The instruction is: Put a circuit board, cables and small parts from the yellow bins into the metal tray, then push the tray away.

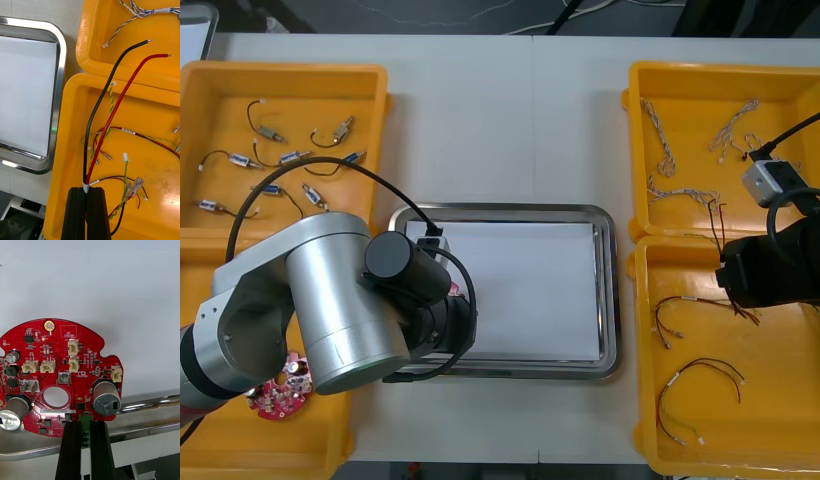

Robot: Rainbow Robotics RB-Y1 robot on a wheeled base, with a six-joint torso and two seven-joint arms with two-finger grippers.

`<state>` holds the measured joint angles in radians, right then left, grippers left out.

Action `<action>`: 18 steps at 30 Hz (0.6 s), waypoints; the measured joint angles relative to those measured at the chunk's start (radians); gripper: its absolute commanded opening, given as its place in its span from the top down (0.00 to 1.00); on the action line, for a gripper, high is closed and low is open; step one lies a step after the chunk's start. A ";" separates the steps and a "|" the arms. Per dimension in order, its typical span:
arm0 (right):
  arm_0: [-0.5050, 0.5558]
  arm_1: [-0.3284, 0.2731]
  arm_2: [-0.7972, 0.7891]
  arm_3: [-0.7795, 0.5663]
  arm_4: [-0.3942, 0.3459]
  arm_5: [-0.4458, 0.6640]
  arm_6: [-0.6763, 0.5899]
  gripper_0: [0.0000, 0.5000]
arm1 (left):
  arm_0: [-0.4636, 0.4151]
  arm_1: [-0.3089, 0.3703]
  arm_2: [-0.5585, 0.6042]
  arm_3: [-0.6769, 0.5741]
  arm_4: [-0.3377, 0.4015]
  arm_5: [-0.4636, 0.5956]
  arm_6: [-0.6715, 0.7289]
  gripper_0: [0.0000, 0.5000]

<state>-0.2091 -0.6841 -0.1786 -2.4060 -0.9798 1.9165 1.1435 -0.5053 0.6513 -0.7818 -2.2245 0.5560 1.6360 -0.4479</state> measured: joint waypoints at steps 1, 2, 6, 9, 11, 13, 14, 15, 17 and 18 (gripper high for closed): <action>0.000 0.000 0.000 0.000 0.000 0.000 0.000 1.00 | 0.000 0.000 -0.006 0.001 0.000 0.000 0.000 1.00; 0.000 0.000 0.000 0.000 0.000 0.000 0.000 1.00 | 0.000 0.000 -0.010 0.001 -0.001 -0.001 0.000 1.00; 0.000 0.000 0.000 0.000 0.000 0.000 0.000 1.00 | 0.000 0.000 -0.028 0.001 -0.013 -0.002 0.000 1.00; 0.000 0.000 0.000 0.000 0.000 0.000 0.000 1.00 | 0.000 0.000 -0.037 0.002 -0.019 -0.003 0.000 1.00; 0.000 0.000 0.000 0.000 0.000 0.000 0.000 1.00 | 0.000 0.000 -0.040 0.003 -0.022 -0.004 0.000 1.00; 0.000 0.000 0.000 0.000 0.000 0.000 0.000 1.00 | 0.000 0.000 -0.041 0.009 -0.030 -0.007 0.000 1.00; 0.000 0.000 0.000 0.000 0.000 0.000 0.000 1.00 | 0.000 0.000 -0.042 0.013 -0.036 -0.012 0.000 1.00; 0.000 0.000 0.000 0.000 0.000 0.000 0.000 1.00 | 0.000 -0.001 -0.044 0.019 -0.042 -0.018 0.000 1.00; 0.000 0.000 0.000 0.000 0.000 0.000 0.000 1.00 | 0.000 -0.002 -0.047 0.037 -0.055 -0.035 0.000 1.00; 0.000 0.000 0.000 0.000 0.000 0.000 0.000 1.00 | 0.000 -0.003 -0.049 0.050 -0.062 -0.045 0.000 1.00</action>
<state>-0.2091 -0.6841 -0.1786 -2.4061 -0.9799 1.9165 1.1435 -0.5051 0.6483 -0.8311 -2.1750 0.4938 1.5911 -0.4480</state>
